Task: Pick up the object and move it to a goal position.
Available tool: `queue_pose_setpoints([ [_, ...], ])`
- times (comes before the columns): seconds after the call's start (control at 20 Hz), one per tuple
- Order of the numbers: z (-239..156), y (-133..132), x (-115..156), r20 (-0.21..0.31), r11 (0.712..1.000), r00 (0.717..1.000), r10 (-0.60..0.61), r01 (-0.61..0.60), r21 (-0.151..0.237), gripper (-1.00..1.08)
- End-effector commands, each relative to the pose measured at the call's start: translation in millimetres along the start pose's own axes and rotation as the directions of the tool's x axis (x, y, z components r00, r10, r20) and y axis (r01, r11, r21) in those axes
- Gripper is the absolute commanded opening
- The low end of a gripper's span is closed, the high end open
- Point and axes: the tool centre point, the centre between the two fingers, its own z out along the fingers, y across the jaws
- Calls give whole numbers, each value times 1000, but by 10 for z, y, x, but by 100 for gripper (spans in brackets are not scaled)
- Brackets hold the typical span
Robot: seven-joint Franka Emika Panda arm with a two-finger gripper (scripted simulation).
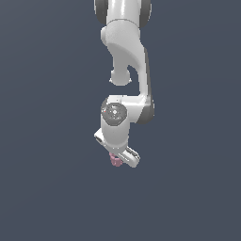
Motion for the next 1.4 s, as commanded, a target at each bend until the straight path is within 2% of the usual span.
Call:
queue_pose_setpoints([
  [0.0, -81, 18, -11, -1, 1000, 1000, 0, 0, 1, -100],
  [0.5, -740, 195, -133, 0, 1000, 1000, 0, 0, 2, -100],
  [1.35, -2671, 697, -458, 0, 1000, 1000, 1, -1, 2, -100],
])
